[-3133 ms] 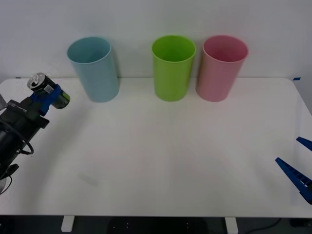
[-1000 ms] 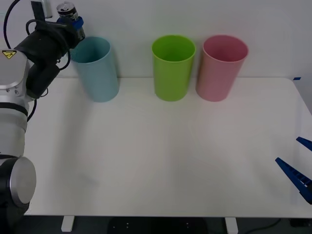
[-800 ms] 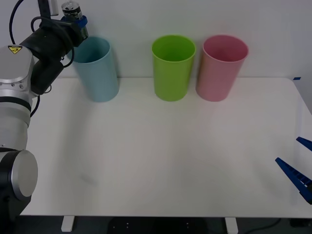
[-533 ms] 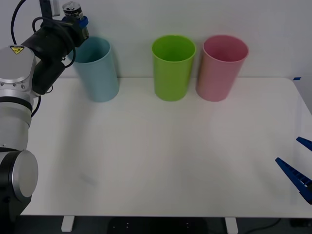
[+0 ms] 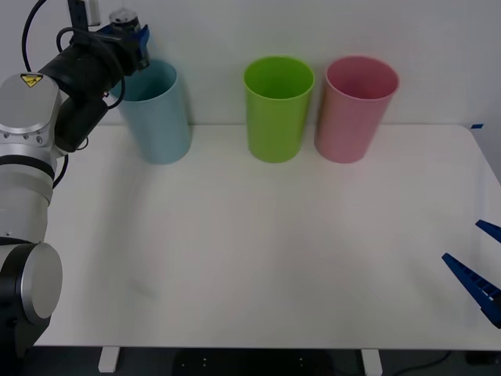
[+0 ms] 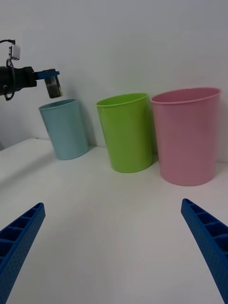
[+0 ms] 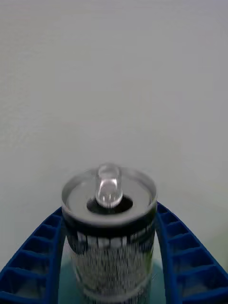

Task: Grasp the object on the table and drop it into the matching bin: aluminum can to the light blue bin, PET bottle to the pink bin.

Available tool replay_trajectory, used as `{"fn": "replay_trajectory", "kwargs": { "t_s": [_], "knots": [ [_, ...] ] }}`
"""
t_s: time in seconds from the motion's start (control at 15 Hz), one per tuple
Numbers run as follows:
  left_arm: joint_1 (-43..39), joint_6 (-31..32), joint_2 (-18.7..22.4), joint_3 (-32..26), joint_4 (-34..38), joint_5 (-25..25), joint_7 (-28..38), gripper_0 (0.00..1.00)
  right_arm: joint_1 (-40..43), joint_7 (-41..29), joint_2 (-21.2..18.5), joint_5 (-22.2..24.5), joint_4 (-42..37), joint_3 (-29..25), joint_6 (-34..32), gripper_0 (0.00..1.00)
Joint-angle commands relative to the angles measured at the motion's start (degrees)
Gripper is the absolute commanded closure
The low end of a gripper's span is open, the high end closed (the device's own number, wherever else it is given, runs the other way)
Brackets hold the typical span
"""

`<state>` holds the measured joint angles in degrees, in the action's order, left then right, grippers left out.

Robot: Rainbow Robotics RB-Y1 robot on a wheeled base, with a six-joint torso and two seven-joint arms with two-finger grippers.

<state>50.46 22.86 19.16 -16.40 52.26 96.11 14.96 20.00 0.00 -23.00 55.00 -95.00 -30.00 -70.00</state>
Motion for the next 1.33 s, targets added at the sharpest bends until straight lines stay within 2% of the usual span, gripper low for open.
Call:
{"fn": "replay_trajectory", "kwargs": {
  "t_s": [0.07,0.33,0.8,1.07,1.33],
  "knots": [
    [-0.1,0.0,0.0,0.1,0.0,-0.7,-0.1,0.00,0.0,0.0,0.0,0.0,0.0,0.0,0.0,0.00],
    [-0.7,0.0,0.1,0.3,0.0,-3.4,-0.5,0.00,0.0,0.0,0.0,0.0,0.0,0.0,0.0,0.00],
    [-4.9,1.6,4.0,4.0,3.0,-13.8,-2.5,0.00,0.0,0.0,0.0,0.0,0.0,0.0,0.0,0.00],
    [-9.8,2.9,6.7,5.5,7.9,-19.7,-3.6,0.00,0.0,0.0,0.0,0.0,0.0,0.0,0.0,0.00],
    [-15.4,7.8,7.5,3.2,12.8,-22.0,-4.8,0.00,0.0,0.0,0.0,0.0,0.0,0.0,0.0,0.00]
  ]
}}
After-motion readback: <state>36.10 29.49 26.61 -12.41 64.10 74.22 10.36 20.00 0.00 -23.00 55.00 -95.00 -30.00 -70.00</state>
